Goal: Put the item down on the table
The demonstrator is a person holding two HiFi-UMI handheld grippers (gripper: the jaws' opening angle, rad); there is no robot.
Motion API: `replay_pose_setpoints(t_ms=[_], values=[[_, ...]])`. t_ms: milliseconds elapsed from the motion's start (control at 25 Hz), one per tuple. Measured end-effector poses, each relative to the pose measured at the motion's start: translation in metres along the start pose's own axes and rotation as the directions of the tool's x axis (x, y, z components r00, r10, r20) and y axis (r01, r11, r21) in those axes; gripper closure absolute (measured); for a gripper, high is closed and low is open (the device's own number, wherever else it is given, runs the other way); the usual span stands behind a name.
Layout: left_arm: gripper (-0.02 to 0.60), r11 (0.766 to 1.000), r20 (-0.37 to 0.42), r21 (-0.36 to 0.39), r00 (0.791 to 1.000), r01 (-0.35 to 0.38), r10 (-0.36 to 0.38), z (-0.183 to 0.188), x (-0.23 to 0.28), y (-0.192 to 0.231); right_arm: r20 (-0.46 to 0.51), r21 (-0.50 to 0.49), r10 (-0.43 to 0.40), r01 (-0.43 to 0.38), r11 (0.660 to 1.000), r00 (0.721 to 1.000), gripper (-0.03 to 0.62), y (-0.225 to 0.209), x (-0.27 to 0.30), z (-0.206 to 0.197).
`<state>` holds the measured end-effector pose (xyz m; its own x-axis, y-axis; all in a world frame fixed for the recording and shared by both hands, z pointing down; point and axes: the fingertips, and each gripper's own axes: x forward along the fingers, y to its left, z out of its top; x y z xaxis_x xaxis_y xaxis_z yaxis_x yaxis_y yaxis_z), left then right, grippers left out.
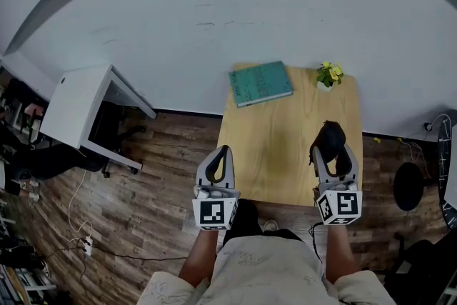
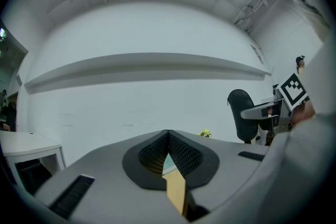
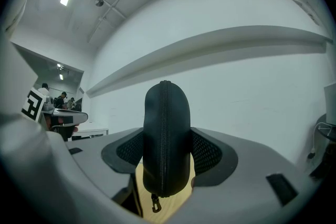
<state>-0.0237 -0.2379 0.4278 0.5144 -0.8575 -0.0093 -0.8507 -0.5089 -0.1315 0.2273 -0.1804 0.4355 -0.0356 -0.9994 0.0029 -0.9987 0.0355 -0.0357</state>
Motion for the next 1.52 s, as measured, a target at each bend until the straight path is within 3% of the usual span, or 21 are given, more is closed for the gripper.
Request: replay_pose_setpoints(t_ms=[760, 1120, 1520], values=[[0.574, 0.995, -0.100, -0.054, 0.992, -0.079, 0.074, -0.055, -0.027, 0.021, -0.149, -0.121, 0.117, -0.135, 0.983, 0.982, 0.319, 0.048, 0.028, -0.041], [0.574, 0.988, -0.172, -0.090, 0.979, -0.123, 0.106, -0.083, -0.048, 0.031, -0.260, -0.222, 0.180, -0.240, 0.945, 0.949, 0.319, 0.081, 0.041, -0.074], [0.574, 0.986, -0.186, -0.106, 0.977, -0.126, 0.105, -0.101, -0.060, 0.036, -0.379, -0.309, 0.216, -0.343, 0.887, 0.900, 0.319, 0.110, 0.049, -0.104]])
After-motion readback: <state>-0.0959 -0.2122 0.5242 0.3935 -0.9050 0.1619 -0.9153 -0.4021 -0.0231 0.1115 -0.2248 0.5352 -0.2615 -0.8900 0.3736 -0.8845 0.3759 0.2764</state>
